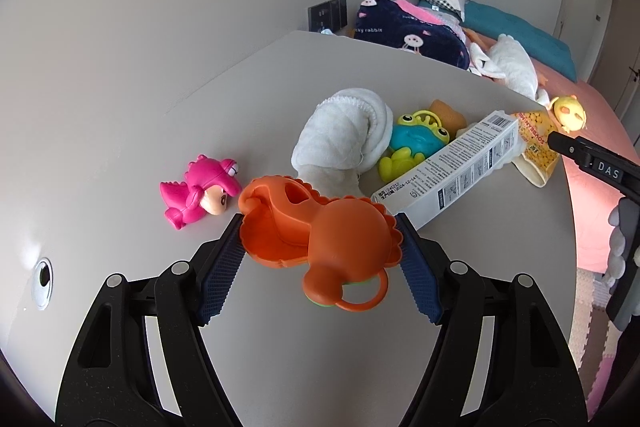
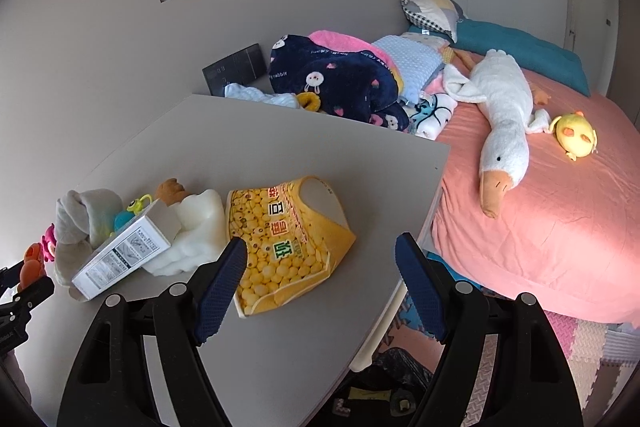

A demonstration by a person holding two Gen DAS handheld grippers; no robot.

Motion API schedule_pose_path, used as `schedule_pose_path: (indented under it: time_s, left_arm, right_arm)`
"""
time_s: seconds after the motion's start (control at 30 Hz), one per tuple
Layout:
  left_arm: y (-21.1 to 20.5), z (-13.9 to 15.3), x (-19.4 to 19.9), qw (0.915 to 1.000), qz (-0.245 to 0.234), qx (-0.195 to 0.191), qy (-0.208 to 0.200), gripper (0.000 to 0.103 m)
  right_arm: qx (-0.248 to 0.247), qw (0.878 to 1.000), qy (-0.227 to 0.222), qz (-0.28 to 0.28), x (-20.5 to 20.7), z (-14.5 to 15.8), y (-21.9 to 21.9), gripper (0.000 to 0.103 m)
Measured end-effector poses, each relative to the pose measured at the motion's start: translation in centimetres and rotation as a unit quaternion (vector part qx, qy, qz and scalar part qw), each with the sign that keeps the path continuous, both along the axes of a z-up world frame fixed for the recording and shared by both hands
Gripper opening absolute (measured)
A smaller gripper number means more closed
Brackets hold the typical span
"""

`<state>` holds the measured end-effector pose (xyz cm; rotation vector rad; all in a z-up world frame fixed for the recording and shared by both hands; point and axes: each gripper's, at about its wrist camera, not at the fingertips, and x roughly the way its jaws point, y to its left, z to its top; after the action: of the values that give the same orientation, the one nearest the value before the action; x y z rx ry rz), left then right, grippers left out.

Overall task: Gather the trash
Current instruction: 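Grasp the orange toy with left tool while right tool grasps corn snack bag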

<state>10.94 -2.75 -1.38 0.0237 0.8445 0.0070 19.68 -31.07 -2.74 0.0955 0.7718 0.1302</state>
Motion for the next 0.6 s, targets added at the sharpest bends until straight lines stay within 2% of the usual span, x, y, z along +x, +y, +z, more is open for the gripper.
schedule_pose_path:
  time_s: [0.17, 0.23, 0.3, 0.5, 0.6]
  left_arm:
    - [0.1, 0.0, 0.7, 1.0, 0.0, -0.004, 0.0, 0.071]
    - [0.1, 0.0, 0.5, 1.0, 0.0, -0.005, 0.001, 0.071]
    - [0.2, 0.0, 0.6, 1.0, 0.002, -0.006, 0.0, 0.071]
    - [0.3, 0.3, 0.1, 0.9999, 0.005, -0.013, -0.004, 0.071]
    - [0.1, 0.4, -0.1, 0.9998, -0.002, -0.02, -0.001, 0.071]
  right_arm:
    - [-0.008, 1.0, 0.009, 0.012, 2.1, -0.7, 0.5, 0.06]
    - [-0.006, 1.0, 0.022, 0.016, 2.8, -1.2, 0.5, 0.048]
    - [-0.008, 1.0, 0.026, 0.016, 2.9, -1.6, 0.6, 0.04]
    - [-0.003, 0.999, 0.034, 0.011, 2.2, -1.3, 0.6, 0.034]
    - [0.004, 0.999, 0.039, 0.016, 1.8, -1.0, 0.4, 0.023]
